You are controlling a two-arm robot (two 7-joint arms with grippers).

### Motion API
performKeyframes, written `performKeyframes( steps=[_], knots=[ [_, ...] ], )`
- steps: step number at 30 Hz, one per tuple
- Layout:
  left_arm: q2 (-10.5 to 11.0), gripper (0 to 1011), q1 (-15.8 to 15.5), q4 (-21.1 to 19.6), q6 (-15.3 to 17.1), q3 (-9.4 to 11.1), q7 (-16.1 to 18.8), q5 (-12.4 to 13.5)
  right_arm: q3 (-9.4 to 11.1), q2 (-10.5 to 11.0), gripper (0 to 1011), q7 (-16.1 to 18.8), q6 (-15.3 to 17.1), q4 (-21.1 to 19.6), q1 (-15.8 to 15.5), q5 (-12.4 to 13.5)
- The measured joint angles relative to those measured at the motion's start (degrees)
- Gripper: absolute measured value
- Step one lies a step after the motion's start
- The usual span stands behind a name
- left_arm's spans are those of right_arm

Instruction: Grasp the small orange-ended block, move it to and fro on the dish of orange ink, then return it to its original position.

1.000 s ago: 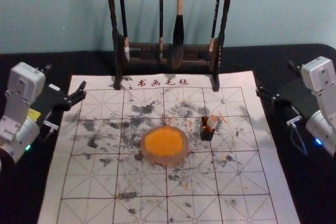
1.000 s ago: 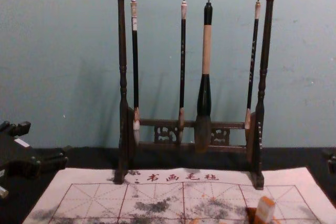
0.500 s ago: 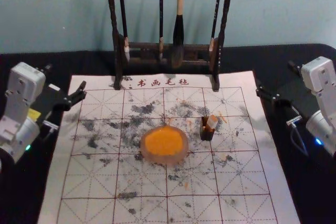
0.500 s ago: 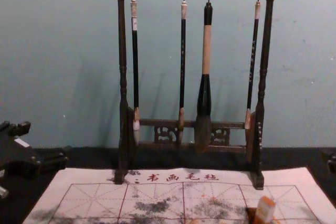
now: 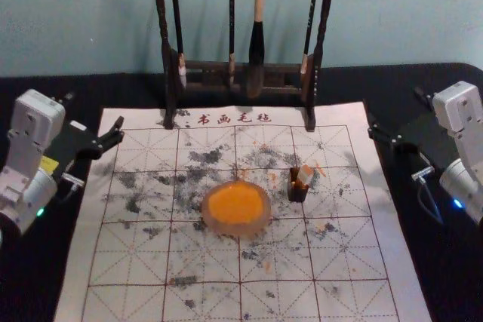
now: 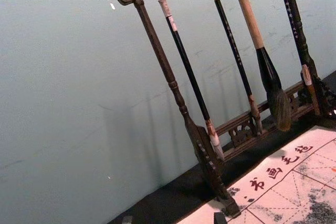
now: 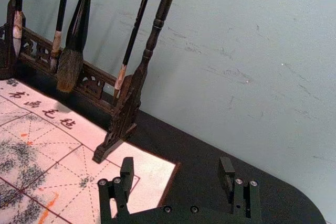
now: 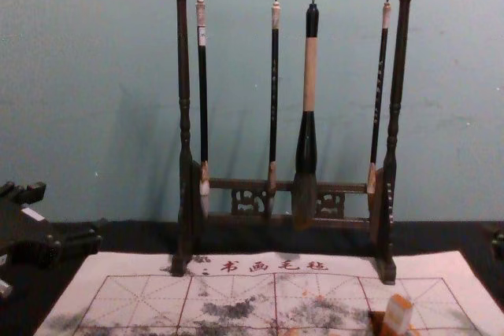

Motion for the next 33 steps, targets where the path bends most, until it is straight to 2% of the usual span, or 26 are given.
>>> performKeyframes(
  steps=[28,33],
  knots=[
    [0.0,1001,0.0,0.0,0.0,0.0,0.0,0.0,0.2,0.0,1002,0.1,0.0,0.0,-0.1,0.0],
    [0.0,1001,0.0,0.0,0.0,0.0,0.0,0.0,0.9,1.1,1002,2.5,0.8,-1.6,-1.5,0.3]
  ],
)
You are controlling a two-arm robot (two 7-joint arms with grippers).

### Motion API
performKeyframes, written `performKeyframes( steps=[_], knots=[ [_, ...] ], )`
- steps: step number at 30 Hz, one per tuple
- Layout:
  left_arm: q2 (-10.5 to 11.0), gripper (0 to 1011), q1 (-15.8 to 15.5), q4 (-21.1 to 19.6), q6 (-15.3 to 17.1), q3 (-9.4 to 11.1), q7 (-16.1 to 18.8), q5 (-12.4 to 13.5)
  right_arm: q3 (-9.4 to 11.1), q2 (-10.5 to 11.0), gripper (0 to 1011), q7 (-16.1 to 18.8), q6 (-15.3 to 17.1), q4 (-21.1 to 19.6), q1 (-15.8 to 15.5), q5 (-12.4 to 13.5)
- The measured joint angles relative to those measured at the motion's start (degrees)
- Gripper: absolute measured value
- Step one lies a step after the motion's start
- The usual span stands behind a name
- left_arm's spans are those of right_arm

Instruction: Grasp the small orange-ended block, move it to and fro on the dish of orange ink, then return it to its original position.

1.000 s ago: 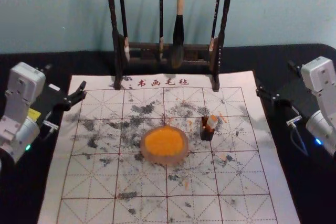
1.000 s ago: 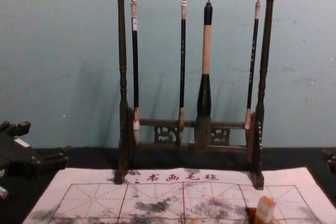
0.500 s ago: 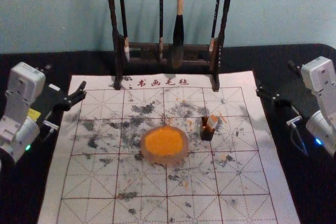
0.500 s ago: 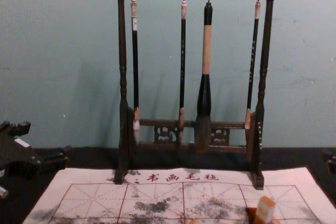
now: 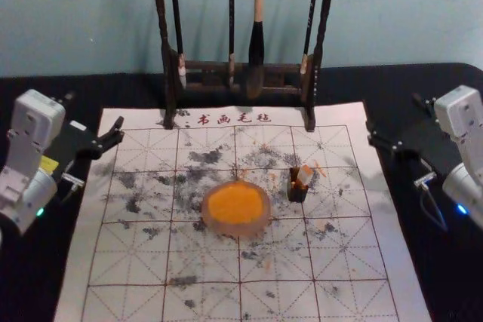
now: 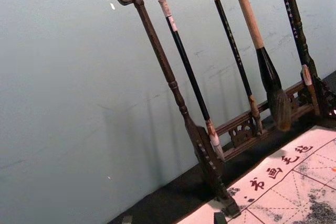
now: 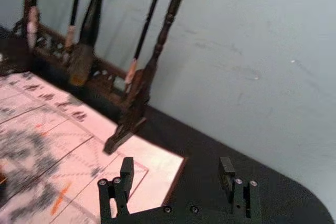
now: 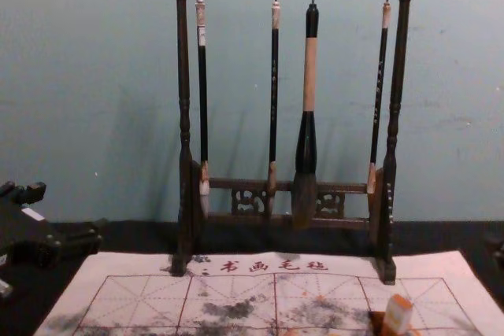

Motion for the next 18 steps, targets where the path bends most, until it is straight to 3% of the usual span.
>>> performKeyframes(
  steps=[5,10,18],
  knots=[
    [0.0,1001,0.0,0.0,0.0,0.0,0.0,0.0,0.4,1.8,1002,3.2,2.3,-2.8,-2.2,1.2],
    [0.0,1001,0.0,0.0,0.0,0.0,0.0,0.0,0.9,4.5,1002,8.1,6.0,-7.5,-6.0,3.9],
    [0.0,1001,0.0,0.0,0.0,0.0,0.0,0.0,1.4,5.2,1002,12.4,8.1,-12.0,-10.0,7.2]
  ],
)
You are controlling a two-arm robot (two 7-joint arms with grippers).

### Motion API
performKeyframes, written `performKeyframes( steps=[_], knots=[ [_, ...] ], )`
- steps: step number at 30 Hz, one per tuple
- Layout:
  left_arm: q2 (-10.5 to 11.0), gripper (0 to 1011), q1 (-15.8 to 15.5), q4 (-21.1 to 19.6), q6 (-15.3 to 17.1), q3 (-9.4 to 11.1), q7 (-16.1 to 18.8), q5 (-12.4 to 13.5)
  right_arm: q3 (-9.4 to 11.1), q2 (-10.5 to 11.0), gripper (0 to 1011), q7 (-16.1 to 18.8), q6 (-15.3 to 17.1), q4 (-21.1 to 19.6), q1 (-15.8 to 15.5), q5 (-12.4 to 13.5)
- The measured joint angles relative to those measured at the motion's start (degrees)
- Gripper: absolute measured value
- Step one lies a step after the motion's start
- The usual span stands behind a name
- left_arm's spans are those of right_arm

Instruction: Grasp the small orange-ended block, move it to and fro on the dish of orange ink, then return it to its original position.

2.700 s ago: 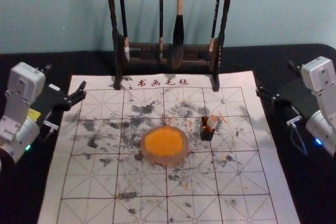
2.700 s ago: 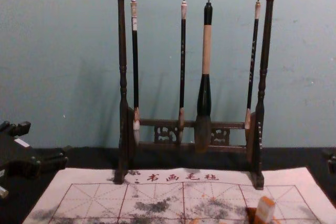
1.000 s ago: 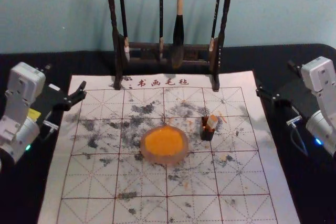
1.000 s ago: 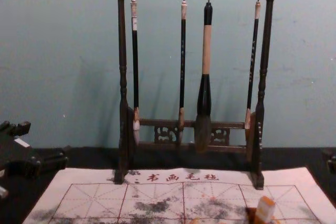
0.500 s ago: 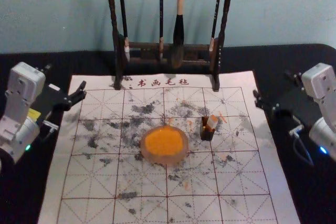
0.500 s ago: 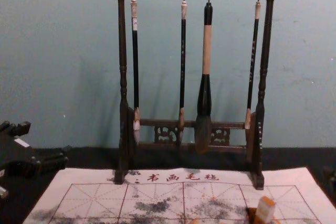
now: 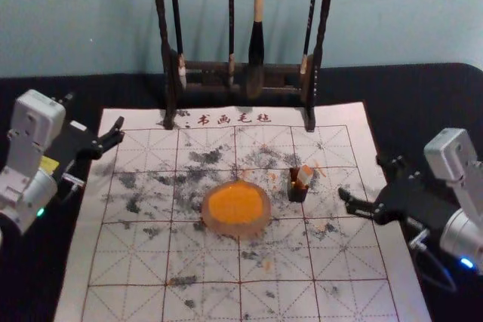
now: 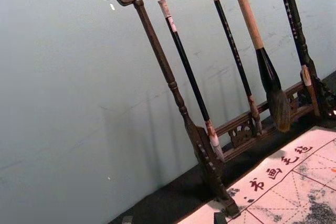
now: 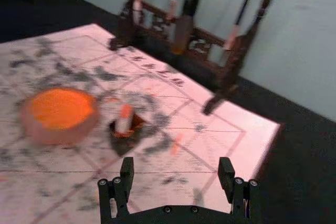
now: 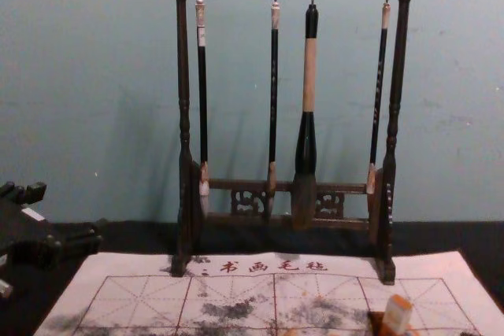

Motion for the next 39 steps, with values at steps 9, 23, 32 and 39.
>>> performKeyframes(
  steps=[9,23,32,39],
  knots=[
    [0.0,1001,0.0,0.0,0.0,0.0,0.0,0.0,-1.3,-3.6,1002,1.7,2.8,-0.8,0.1,0.6],
    [0.0,1001,0.0,0.0,0.0,0.0,0.0,0.0,-2.5,-12.4,1002,-0.1,7.5,4.1,5.6,-1.7],
    [0.0,1001,0.0,0.0,0.0,0.0,0.0,0.0,-2.4,-15.2,1002,0.3,8.9,6.2,7.4,-2.9],
    [0.0,1001,0.0,0.0,0.0,0.0,0.0,0.0,-1.4,-16.3,1002,0.8,10.5,6.4,7.3,-3.0]
  ],
)
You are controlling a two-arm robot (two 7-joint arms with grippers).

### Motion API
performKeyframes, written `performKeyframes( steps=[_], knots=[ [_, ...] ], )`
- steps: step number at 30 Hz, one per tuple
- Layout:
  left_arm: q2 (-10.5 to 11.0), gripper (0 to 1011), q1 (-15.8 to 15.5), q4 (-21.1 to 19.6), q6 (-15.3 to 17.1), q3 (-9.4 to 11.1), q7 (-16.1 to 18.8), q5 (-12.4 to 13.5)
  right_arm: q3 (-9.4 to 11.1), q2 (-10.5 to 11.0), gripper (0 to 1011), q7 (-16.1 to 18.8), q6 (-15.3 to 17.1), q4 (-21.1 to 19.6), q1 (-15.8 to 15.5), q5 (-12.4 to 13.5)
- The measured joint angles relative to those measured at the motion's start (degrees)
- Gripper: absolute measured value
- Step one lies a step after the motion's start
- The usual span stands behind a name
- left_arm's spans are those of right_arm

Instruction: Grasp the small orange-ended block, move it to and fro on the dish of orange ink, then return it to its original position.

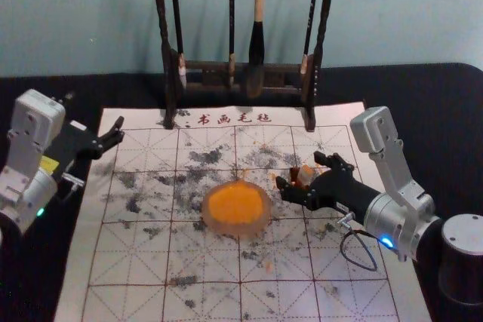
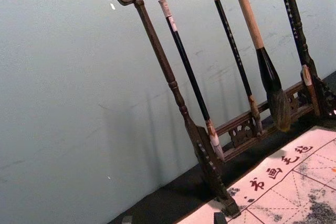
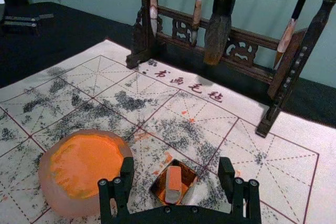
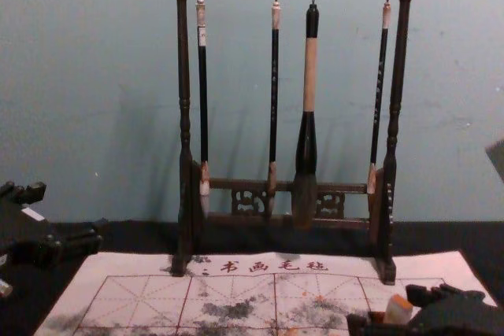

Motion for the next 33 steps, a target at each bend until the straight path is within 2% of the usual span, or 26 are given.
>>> performKeyframes(
  steps=[14,17,22,24,29,32,33],
  knots=[
    [0.0,1001,0.0,0.0,0.0,0.0,0.0,0.0,0.1,-0.1,1002,0.1,0.2,-0.1,-0.1,0.0],
    [0.0,1001,0.0,0.0,0.0,0.0,0.0,0.0,0.1,-0.1,959,0.1,0.2,-0.1,-0.1,0.0],
    [0.0,1001,0.0,0.0,0.0,0.0,0.0,0.0,0.0,0.0,860,0.0,0.1,-0.1,0.0,0.1],
    [0.0,1001,0.0,0.0,0.0,0.0,0.0,0.0,0.0,0.0,767,0.0,0.1,-0.1,0.0,0.1],
    [0.0,1001,0.0,0.0,0.0,0.0,0.0,0.0,0.0,0.0,630,0.0,0.0,-0.1,0.0,0.1],
    [0.0,1001,0.0,0.0,0.0,0.0,0.0,0.0,0.0,0.0,509,0.0,0.0,-0.1,0.0,0.1],
    [0.0,1001,0.0,0.0,0.0,0.0,0.0,0.0,0.0,0.0,509,0.0,0.0,-0.1,0.0,0.1]
  ],
)
